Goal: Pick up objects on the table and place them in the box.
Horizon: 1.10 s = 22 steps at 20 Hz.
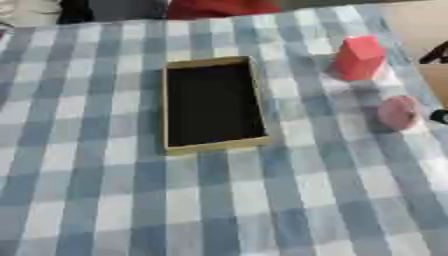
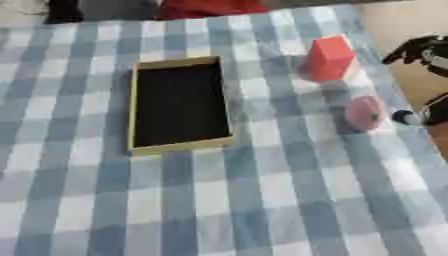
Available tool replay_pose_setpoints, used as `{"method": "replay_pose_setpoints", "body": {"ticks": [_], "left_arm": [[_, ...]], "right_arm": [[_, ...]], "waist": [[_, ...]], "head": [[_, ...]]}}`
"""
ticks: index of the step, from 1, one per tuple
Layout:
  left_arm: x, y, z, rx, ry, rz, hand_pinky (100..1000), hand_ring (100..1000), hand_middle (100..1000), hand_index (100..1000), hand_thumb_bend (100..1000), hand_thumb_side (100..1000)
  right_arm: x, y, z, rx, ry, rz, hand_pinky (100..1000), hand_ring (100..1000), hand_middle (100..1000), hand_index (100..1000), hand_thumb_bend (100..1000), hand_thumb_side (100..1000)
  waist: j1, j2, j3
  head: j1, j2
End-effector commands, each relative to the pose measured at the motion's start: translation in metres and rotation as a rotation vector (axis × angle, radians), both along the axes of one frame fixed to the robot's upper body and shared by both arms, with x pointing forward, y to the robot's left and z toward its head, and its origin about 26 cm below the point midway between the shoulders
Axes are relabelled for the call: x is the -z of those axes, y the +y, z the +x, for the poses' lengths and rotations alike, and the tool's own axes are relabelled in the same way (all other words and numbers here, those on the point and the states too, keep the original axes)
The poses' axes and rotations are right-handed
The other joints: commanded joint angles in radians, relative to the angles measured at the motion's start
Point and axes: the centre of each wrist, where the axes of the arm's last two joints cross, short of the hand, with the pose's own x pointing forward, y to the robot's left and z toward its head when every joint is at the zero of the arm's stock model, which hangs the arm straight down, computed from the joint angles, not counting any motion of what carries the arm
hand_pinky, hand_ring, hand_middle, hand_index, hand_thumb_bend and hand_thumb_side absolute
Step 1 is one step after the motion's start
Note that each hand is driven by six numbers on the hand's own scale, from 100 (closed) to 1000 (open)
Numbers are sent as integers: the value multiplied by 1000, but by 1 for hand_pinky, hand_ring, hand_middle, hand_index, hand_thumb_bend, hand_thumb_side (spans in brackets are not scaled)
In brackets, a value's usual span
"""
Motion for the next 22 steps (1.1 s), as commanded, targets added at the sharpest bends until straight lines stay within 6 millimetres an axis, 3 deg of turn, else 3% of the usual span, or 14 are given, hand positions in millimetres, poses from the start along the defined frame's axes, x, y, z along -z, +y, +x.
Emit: {"method": "replay_pose_setpoints", "body": {"ticks": [1,6,22], "left_arm": [[-7,2,-3,-2,-24,18,872,859,786,868,143,843],[-7,2,-3,-1,-21,17,872,859,786,867,140,846],[-6,-1,-3,20,-19,15,871,859,787,865,132,850]], "right_arm": [[-25,0,-4,-13,-77,-14,778,825,835,878,498,100],[-31,2,-6,-27,-81,-18,782,831,839,879,506,100],[-11,-5,12,-22,59,-30,775,826,816,864,499,143]], "waist": [[-1,-16,-3],[-4,-15,-5],[2,-9,10]], "head": [[1,12],[0,15],[-35,4]]}}
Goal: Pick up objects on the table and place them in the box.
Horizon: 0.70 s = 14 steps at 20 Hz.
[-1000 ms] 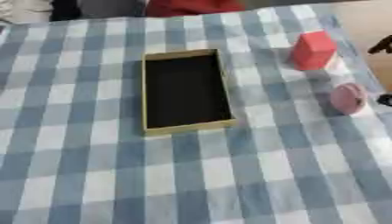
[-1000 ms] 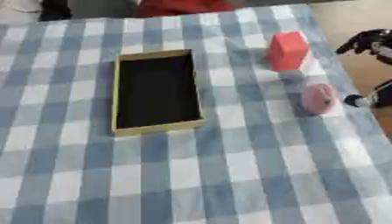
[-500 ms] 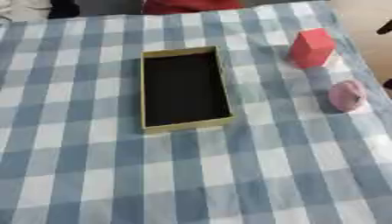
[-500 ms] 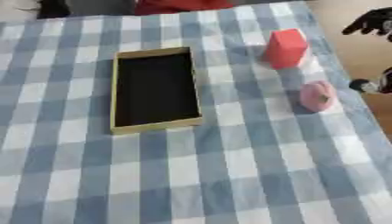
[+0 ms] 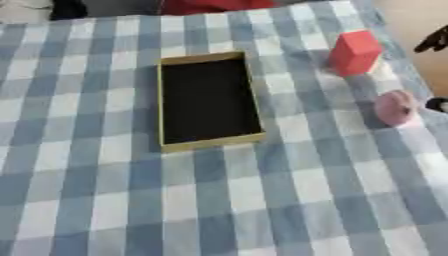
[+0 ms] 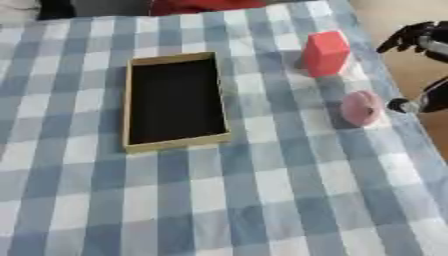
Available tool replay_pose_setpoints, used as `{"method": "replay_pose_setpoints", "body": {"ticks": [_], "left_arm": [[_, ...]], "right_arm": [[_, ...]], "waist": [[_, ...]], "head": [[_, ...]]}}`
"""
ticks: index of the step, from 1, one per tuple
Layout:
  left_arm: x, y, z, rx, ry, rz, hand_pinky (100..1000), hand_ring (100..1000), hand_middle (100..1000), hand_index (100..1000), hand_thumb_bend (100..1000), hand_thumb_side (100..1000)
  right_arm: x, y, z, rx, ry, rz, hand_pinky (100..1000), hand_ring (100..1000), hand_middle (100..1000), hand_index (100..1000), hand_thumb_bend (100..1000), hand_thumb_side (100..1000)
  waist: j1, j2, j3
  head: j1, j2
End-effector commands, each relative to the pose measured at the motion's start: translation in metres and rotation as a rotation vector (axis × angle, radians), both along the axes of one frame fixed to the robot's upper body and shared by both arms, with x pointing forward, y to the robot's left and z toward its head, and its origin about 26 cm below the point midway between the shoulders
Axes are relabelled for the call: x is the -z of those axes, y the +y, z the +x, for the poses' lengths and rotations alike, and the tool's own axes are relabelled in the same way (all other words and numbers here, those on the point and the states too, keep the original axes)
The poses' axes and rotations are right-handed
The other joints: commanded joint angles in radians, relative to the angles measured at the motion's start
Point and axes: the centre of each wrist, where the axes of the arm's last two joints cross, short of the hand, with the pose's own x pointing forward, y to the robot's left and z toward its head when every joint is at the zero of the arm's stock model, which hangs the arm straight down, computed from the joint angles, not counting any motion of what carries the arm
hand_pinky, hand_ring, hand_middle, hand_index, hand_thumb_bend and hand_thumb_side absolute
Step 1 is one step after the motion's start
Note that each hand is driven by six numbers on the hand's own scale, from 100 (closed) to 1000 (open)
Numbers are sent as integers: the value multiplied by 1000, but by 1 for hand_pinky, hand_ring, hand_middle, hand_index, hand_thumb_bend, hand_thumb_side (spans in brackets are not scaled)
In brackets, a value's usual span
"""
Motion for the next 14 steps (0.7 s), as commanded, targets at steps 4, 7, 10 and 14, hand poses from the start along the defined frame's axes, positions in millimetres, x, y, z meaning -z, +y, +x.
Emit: {"method": "replay_pose_setpoints", "body": {"ticks": [4,7,10,14], "left_arm": [[-8,-2,-2,17,-23,12,870,859,787,864,129,853],[-8,-2,-2,23,-22,11,870,859,787,864,127,854],[-8,-3,-2,26,-23,11,870,859,787,864,126,854],[-8,-3,-2,31,-22,11,869,859,787,864,124,855]], "right_arm": [[-3,-7,9,35,-2,-23,768,818,802,853,493,145],[1,-9,13,39,1,-18,765,816,798,849,481,150],[4,-8,15,28,13,-17,764,816,798,848,478,154],[8,-8,17,24,42,-22,764,818,798,846,482,159]], "waist": [[1,-13,8],[2,-10,12],[3,-8,16],[2,-6,20]], "head": [[-19,-8],[-19,-8],[-16,-6],[-14,-3]]}}
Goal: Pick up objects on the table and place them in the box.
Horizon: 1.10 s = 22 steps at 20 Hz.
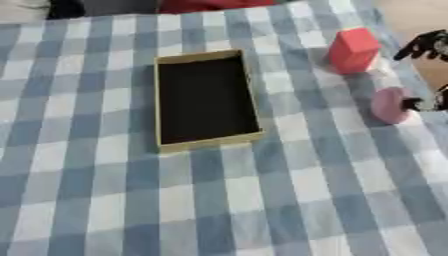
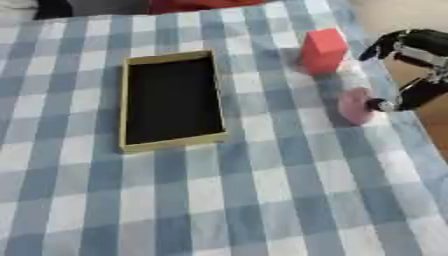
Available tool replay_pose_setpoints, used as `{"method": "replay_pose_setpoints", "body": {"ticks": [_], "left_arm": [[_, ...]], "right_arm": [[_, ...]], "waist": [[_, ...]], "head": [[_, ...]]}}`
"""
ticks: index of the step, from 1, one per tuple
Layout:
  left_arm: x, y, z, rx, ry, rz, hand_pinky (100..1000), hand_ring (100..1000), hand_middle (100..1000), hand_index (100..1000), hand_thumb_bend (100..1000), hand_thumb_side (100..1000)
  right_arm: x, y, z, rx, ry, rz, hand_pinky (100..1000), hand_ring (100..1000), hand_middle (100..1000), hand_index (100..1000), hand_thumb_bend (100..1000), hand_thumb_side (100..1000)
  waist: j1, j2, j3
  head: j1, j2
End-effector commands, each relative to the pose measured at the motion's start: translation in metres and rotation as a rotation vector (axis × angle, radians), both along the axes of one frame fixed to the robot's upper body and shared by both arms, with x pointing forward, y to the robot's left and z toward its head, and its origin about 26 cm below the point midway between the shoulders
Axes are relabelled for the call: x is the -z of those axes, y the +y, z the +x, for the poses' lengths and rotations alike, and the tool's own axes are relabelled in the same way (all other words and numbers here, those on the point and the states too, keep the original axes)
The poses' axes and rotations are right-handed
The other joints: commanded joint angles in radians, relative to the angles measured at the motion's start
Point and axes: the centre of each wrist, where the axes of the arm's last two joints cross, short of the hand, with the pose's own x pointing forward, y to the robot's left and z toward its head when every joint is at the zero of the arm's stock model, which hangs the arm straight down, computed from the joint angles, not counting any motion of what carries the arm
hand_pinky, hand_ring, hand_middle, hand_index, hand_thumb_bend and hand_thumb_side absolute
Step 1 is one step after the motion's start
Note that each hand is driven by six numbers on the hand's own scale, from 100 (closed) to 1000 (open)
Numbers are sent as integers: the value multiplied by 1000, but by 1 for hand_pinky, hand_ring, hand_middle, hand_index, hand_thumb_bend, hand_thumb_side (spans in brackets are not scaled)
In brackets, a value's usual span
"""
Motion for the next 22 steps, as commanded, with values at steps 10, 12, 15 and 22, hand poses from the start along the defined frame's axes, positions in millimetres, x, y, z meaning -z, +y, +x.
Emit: {"method": "replay_pose_setpoints", "body": {"ticks": [10,12,15,22], "left_arm": [[-8,0,-3,10,-24,14,869,859,787,864,120,856],[-8,0,-3,11,-25,14,869,859,787,864,120,857],[-7,0,-3,12,-25,14,869,859,788,864,120,857],[-6,0,-3,14,-24,10,868,859,788,863,115,861]], "right_arm": [[-9,0,-4,-53,10,-40,733,779,710,756,460,100],[-8,0,-4,-61,14,-39,723,772,716,762,431,100],[-7,0,-4,-64,21,-39,722,772,717,762,429,100],[7,1,-3,-82,78,-30,685,740,693,732,380,100]], "waist": [[-5,-13,2],[-5,-13,2],[-5,-13,2],[-6,-10,3]], "head": [[7,8],[7,8],[7,8],[7,14]]}}
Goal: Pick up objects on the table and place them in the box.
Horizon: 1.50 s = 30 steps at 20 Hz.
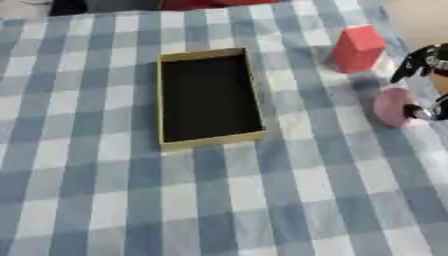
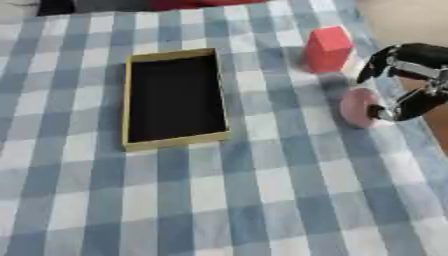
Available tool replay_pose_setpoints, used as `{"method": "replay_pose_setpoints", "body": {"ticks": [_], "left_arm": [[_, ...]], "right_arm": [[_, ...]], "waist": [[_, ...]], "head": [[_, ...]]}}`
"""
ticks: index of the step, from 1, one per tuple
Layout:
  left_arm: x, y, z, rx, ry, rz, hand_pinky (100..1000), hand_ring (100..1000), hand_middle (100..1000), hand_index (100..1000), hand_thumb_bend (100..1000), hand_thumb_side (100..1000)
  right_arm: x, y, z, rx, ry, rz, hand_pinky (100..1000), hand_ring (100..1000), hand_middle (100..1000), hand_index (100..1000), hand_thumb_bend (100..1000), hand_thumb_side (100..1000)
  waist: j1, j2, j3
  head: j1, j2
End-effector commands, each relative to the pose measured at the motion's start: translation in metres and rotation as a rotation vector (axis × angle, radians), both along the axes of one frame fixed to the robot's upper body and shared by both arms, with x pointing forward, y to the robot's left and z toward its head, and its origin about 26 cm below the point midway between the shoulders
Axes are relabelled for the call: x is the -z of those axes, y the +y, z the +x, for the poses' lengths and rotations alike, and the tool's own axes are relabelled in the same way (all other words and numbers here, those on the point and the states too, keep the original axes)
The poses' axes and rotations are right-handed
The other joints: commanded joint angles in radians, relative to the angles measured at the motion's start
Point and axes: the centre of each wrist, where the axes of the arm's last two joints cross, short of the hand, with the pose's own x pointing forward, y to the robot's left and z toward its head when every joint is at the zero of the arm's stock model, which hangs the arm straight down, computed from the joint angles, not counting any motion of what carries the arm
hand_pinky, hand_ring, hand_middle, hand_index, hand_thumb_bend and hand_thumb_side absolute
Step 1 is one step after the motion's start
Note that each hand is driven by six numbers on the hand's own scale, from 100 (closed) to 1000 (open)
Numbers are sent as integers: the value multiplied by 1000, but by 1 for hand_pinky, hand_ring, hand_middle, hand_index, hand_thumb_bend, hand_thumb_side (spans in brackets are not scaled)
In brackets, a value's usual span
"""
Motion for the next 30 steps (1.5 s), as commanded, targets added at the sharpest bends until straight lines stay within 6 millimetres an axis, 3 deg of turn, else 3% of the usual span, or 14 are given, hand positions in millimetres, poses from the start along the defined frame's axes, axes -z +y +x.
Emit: {"method": "replay_pose_setpoints", "body": {"ticks": [1,13,14,20,21,22,27,28,30], "left_arm": [[-7,1,-3,6,-25,11,868,859,787,862,114,861],[-6,1,-3,6,-24,6,867,858,787,859,110,861],[-6,1,-3,6,-24,6,867,857,785,859,110,862],[-6,2,-3,4,-24,7,866,856,785,858,107,860],[-6,2,-3,4,-24,7,866,856,785,858,107,860],[-6,2,-3,3,-24,8,865,855,785,858,106,859],[-6,2,-3,3,-25,11,865,855,785,858,106,858],[-6,2,-3,3,-26,11,864,854,785,858,106,857],[-6,2,-3,3,-27,13,864,854,785,857,106,856]], "right_arm": [[-5,-1,-2,-9,7,-11,672,728,691,729,374,100],[7,1,-2,-13,24,18,578,634,655,692,355,100],[5,2,-2,-18,9,23,539,591,614,649,326,100],[-11,16,-8,-46,-117,45,481,527,547,577,345,100],[-14,18,-10,-46,-142,46,469,512,535,560,235,100],[-16,21,-11,-47,-165,47,460,501,520,549,344,100],[-26,33,-17,-67,-243,47,437,484,504,532,339,100],[-29,35,-18,-73,-257,49,389,449,467,495,341,100],[-34,39,-21,-83,-277,57,376,440,457,487,327,100]], "waist": [[-4,-15,0],[-2,-13,0],[-1,-13,-1],[-3,-14,-6],[-3,-14,-7],[-3,-15,-7],[-6,-15,-8],[-7,-16,-8],[-9,-17,-8]], "head": [[3,10],[3,15],[4,15],[7,15],[8,15],[8,14],[10,13],[10,14],[11,15]]}}
